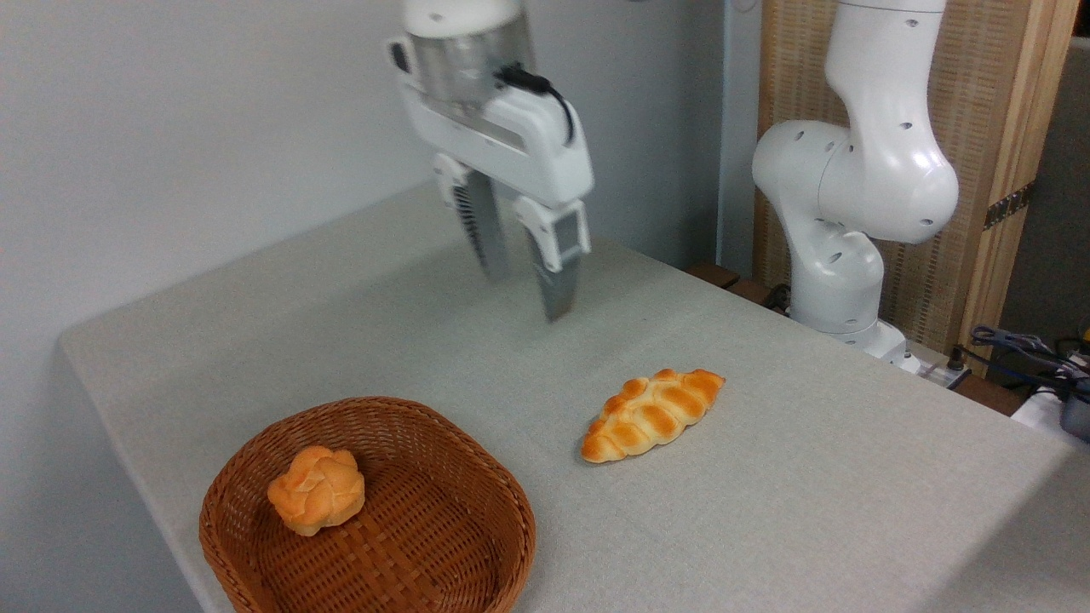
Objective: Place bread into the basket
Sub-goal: 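Move the open gripper over the braided bread roll and lower it, then close the gripper on the middle of the braided roll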
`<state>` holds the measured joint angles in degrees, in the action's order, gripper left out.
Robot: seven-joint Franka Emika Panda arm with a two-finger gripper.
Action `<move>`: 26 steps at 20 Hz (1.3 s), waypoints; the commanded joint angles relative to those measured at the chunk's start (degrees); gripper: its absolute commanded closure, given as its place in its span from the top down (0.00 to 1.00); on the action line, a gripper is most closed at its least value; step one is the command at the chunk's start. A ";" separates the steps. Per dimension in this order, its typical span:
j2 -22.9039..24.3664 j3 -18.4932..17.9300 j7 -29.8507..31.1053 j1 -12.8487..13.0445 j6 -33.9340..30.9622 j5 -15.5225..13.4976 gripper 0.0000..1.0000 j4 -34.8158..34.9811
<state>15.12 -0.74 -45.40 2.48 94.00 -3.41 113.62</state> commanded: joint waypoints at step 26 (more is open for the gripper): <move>10.19 -6.46 -9.27 1.74 18.85 5.96 1.00 32.01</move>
<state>25.14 -6.90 -53.80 3.82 111.45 1.54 144.81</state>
